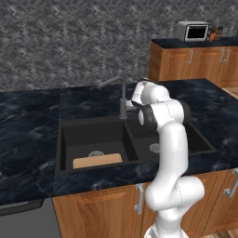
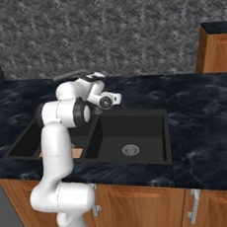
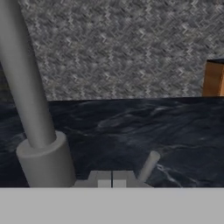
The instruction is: Turn on the sink faucet with hot water and rinse the cutting board for ten seconds, then turn off the faucet. Push the cutting board to reach the water if necessary.
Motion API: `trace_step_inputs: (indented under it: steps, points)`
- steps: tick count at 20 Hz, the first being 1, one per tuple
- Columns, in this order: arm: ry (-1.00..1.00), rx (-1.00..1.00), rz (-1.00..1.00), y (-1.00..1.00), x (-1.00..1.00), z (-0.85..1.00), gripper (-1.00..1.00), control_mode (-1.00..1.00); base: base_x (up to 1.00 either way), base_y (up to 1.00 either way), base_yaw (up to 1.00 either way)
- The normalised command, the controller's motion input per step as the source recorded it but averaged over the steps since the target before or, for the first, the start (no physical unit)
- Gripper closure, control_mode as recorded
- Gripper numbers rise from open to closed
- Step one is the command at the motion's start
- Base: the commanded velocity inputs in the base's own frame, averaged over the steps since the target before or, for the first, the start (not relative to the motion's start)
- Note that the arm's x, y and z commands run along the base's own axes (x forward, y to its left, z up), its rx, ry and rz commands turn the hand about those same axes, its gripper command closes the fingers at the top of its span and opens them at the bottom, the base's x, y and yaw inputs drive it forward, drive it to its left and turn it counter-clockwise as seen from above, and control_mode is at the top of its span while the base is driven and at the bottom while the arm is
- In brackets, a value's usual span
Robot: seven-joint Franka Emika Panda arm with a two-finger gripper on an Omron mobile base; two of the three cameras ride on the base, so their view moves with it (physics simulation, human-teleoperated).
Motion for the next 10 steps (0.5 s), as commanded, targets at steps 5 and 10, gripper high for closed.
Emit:
trace_step_inputs:
  steps: [5, 10]
  points:
    - [0.0, 0.0, 0.0, 0.08, 0.04, 0.2, 1.0, -1.0, 0.0, 0.0, 0.0]
    - [0.0, 0.0, 0.0, -0.1, 0.12, 0.06, 1.0, -1.0, 0.0, 0.0, 0.0]
